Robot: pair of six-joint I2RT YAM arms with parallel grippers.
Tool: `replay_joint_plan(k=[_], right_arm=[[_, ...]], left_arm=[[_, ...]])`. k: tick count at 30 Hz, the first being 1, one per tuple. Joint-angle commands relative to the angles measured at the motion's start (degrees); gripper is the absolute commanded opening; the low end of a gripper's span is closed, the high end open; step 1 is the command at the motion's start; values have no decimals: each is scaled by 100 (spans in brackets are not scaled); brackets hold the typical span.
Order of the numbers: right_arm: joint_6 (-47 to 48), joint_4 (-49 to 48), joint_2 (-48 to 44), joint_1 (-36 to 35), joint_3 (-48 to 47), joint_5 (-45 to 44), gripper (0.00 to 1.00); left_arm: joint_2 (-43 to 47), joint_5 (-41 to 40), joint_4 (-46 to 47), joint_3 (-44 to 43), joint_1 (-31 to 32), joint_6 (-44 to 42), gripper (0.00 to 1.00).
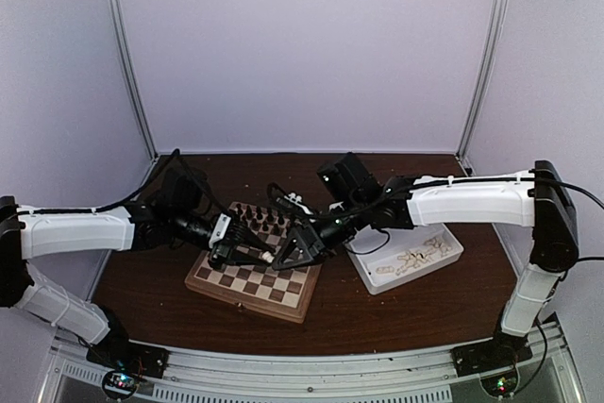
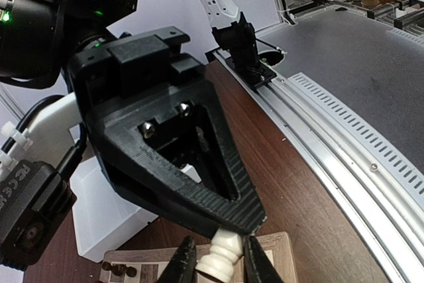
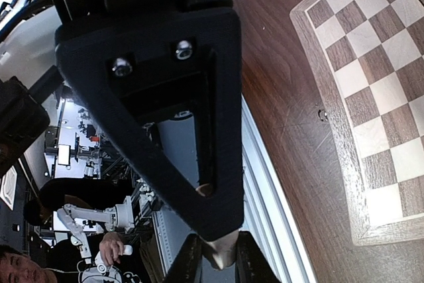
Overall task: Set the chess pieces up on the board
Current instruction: Place the chess piece on the chessboard.
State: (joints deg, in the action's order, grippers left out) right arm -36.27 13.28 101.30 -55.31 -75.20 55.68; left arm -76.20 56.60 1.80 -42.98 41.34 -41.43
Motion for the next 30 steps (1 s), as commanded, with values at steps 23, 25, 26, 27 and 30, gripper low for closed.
replay_joint_plan(k=[23,25,26,27,30], right_arm=[[-357,-862,47,-33,67,151,18],[-333,-818,43,-33,76,127,18],[-314,-799,42,-34,76,109,18],[-306,-774,43,-33,83,99,18],[-268,-706,21,-32,100,28,18]], left_arm=[[-72,137,-222,-172,41,-171,26],[-55,155,-221,-178,41,-172,20],[-53,154,-230,-185,41,-165,18],[-40,139,-246,-184,36,-171,16],[-4,91,-271,-187,41,-163,9]])
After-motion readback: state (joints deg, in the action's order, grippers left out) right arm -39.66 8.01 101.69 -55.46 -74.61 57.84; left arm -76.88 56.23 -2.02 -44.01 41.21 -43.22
